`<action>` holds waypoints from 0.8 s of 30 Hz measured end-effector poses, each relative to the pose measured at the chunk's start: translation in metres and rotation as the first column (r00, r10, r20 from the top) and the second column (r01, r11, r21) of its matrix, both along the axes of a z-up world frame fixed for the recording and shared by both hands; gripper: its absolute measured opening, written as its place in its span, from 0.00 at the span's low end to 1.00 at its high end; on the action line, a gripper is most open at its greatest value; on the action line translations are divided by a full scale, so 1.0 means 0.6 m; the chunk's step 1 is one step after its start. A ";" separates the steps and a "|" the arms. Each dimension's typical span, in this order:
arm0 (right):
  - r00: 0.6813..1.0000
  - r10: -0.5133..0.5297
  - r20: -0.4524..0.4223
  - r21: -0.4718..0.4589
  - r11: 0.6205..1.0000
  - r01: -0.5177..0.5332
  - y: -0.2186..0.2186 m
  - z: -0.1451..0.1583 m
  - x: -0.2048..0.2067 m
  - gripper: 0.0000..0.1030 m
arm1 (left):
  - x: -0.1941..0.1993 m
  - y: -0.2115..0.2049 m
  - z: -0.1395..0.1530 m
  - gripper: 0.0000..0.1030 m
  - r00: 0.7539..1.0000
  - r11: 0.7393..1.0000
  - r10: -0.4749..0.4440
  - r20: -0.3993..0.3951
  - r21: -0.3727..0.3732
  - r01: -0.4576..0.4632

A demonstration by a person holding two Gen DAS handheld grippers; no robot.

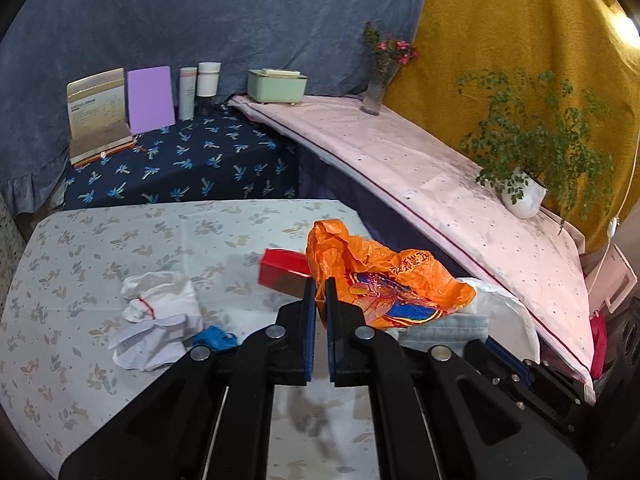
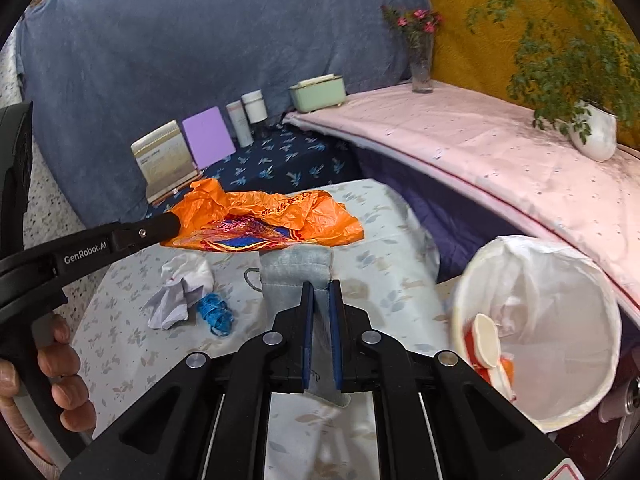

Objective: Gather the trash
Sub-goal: 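Grasp the orange wrapper with the left gripper while the right grasps the grey pouch, then drop the orange wrapper into the wastebasket with the left gripper while the right drops the pouch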

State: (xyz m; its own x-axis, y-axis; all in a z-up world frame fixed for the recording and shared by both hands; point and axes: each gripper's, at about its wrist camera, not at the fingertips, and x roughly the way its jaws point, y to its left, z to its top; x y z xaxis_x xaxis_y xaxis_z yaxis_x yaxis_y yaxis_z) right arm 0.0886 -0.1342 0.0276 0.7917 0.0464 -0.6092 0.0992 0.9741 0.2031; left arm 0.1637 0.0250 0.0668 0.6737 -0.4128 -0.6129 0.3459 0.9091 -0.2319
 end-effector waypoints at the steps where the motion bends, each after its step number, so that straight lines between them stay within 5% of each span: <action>1: 1.000 -0.011 0.005 0.001 1.000 0.011 -0.009 0.003 -0.006 0.07 | -0.005 -0.012 0.004 0.04 1.000 1.000 -0.009 0.005 0.001 0.009; 11: 0.983 -0.175 0.056 0.021 0.984 0.174 -0.134 0.025 -0.077 0.07 | -0.043 -0.110 0.021 0.04 0.994 0.994 -0.104 0.030 0.031 0.103; 24: 0.920 -0.383 0.086 0.062 0.923 0.379 -0.278 0.030 -0.168 0.07 | -0.084 -0.246 0.012 0.04 0.972 0.969 -0.233 0.034 0.098 0.229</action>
